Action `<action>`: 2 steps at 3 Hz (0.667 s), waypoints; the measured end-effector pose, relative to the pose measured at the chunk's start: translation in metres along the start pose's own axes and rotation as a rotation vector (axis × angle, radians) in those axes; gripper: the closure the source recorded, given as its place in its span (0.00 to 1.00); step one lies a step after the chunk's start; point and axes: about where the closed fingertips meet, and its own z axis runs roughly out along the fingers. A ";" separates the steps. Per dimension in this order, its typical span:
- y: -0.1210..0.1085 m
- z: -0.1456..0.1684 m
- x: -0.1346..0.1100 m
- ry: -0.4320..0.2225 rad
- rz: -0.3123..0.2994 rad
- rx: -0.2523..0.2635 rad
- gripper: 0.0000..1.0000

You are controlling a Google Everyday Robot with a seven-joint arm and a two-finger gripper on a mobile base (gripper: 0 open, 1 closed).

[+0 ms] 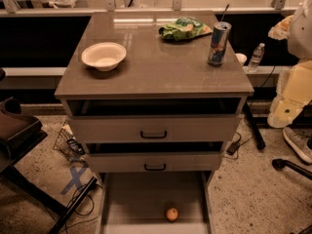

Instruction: Pick orange from bottom drawer and place on counter

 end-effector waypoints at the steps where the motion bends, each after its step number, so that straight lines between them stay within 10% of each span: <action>1: -0.001 -0.001 0.000 -0.004 0.002 0.005 0.00; 2: 0.003 0.016 0.004 -0.036 0.008 0.021 0.00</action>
Offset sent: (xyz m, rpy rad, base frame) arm 0.0074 -0.0044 -0.1028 0.1573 -0.1227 -0.0023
